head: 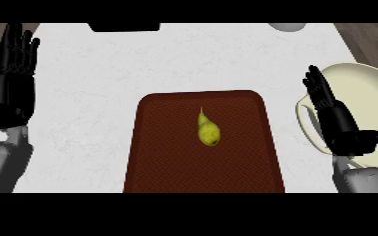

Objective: Pick the pear from the tray and place it in the pot

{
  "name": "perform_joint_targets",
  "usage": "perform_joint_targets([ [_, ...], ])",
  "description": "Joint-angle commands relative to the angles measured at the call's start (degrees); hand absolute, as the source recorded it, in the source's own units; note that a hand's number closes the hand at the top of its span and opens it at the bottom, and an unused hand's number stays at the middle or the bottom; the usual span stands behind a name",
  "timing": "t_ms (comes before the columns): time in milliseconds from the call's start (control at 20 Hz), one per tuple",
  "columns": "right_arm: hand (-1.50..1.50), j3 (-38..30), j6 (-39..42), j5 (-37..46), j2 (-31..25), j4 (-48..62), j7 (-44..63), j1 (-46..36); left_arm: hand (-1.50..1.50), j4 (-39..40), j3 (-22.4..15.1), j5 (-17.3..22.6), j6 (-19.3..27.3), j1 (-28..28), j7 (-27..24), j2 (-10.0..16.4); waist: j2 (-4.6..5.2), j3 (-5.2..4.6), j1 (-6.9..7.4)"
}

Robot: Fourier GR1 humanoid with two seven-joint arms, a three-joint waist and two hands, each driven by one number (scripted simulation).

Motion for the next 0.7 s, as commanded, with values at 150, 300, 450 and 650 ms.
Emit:
perform_joint_targets([
  [150,1.50,-1.03,6.21,0.49,-2.80,-4.94,-6.96,-9.89,0.00,-4.04,-6.74,-1.52,1.49,6.55,2.12,-6.44,0.91,-0.39,2.64],
  [300,1.50,-1.79,1.63,17.86,-17.85,-0.27,-3.20,-9.55,0.00,-0.04,-8.51,0.13,0.30,8.42,1.79,-9.31,1.38,-1.61,0.47],
  [450,-1.50,2.30,-11.72,20.14,-2.49,-1.26,0.12,-7.60,0.00,-0.26,-13.33,-2.67,1.92,13.86,-2.10,-14.22,1.23,-0.54,1.61],
  [650,-1.50,8.44,-9.81,20.49,2.90,-11.97,-5.47,-3.28,0.00,-1.88,-11.81,-2.96,3.06,10.76,2.80,-13.93,1.08,-0.46,0.74],
])
